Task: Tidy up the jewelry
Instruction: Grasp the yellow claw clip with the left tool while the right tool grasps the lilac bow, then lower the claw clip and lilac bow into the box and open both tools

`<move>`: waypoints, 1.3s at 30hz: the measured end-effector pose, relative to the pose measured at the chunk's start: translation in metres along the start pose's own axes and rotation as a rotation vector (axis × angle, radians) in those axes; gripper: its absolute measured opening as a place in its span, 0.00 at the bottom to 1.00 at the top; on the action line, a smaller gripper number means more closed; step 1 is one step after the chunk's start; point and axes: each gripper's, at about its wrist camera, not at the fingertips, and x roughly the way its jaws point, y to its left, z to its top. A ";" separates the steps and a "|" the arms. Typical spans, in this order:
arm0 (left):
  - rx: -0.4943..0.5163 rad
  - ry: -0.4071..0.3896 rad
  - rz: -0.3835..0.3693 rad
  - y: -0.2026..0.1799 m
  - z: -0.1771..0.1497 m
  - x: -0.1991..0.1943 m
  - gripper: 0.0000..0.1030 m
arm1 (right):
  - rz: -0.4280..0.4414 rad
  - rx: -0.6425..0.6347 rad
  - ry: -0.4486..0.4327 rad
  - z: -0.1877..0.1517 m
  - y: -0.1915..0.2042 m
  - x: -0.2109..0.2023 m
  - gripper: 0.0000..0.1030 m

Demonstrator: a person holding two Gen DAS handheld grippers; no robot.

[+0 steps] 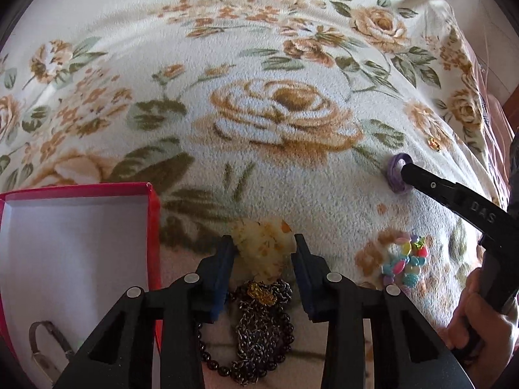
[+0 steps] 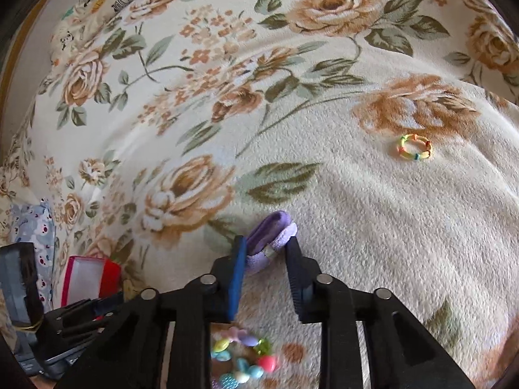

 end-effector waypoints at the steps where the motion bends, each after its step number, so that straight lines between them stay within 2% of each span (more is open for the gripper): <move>1: 0.001 -0.006 -0.007 0.000 -0.001 -0.002 0.34 | -0.002 -0.004 -0.004 -0.001 0.000 -0.001 0.14; 7: -0.010 -0.047 -0.060 0.006 -0.011 -0.025 0.34 | 0.030 -0.019 -0.019 -0.010 0.005 -0.020 0.13; 15: -0.033 -0.098 -0.110 0.024 -0.042 -0.077 0.34 | 0.114 -0.068 -0.016 -0.035 0.029 -0.052 0.13; 26: -0.087 -0.148 -0.108 0.057 -0.082 -0.134 0.34 | 0.202 -0.143 0.010 -0.064 0.073 -0.069 0.13; 39: -0.162 -0.187 -0.039 0.105 -0.123 -0.184 0.34 | 0.287 -0.242 0.060 -0.092 0.135 -0.068 0.13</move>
